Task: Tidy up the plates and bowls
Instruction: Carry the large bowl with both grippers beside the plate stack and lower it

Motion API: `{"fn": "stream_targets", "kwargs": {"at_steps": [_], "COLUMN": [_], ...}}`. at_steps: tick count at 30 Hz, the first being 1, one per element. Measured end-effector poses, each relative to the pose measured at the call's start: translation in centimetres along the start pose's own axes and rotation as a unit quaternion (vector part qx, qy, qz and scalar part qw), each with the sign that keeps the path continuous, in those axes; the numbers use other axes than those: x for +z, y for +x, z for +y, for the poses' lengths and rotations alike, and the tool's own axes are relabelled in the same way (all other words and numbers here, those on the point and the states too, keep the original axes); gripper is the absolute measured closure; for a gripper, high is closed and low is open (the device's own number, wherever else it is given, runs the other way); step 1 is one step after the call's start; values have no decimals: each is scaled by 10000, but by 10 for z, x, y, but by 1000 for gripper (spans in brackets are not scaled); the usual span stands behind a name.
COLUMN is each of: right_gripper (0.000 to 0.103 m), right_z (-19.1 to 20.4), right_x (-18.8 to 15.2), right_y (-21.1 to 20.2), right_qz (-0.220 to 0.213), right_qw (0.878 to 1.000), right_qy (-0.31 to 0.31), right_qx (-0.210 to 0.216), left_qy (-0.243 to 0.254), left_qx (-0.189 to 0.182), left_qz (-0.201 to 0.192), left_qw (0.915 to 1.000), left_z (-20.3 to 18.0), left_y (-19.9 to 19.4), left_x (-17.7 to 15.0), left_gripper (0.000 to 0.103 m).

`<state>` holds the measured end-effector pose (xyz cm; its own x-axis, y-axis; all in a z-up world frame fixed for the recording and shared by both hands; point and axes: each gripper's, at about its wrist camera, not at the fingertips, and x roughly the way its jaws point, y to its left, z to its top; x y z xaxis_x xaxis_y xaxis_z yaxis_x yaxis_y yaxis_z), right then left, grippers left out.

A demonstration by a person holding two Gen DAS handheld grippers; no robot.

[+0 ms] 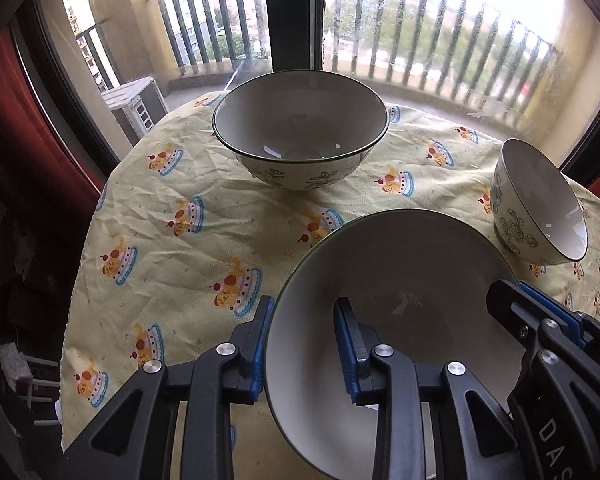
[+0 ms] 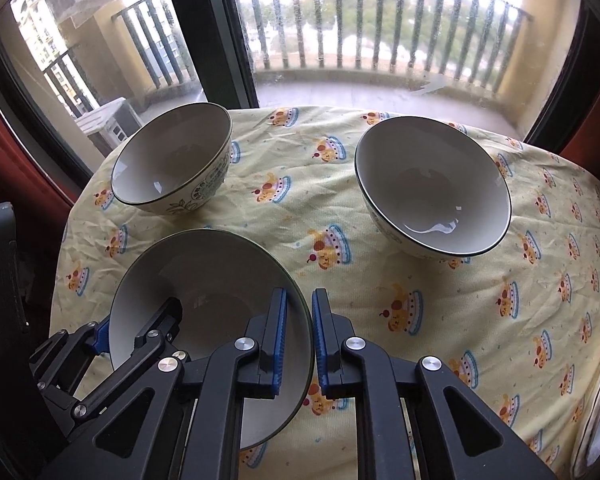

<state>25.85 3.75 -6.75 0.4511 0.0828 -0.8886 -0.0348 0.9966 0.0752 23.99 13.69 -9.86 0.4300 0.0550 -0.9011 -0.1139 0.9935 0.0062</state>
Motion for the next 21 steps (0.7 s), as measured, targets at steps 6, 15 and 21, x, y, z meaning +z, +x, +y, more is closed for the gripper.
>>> {"fn": "stream_targets", "kwargs": {"at_steps": [6, 15, 21], "right_gripper": [87, 87, 87], "right_z": [-10, -43, -76], "right_x": [-9, -32, -52], "right_y": [-11, -33, -51], "right_qz": [-5, -12, -36], "right_qw": [9999, 9996, 9994], "right_qy": [77, 245, 344], "right_qx": [-68, -100, -96], "left_qy": [82, 209, 275], "left_qx": [-76, -143, -163], "left_qz": [8, 0, -23], "left_qw": [9999, 9997, 9995], "left_z": [-12, -43, -75], "left_y": [-10, -31, -47], "left_x": [-10, -34, -55], "left_gripper": [74, 74, 74]}}
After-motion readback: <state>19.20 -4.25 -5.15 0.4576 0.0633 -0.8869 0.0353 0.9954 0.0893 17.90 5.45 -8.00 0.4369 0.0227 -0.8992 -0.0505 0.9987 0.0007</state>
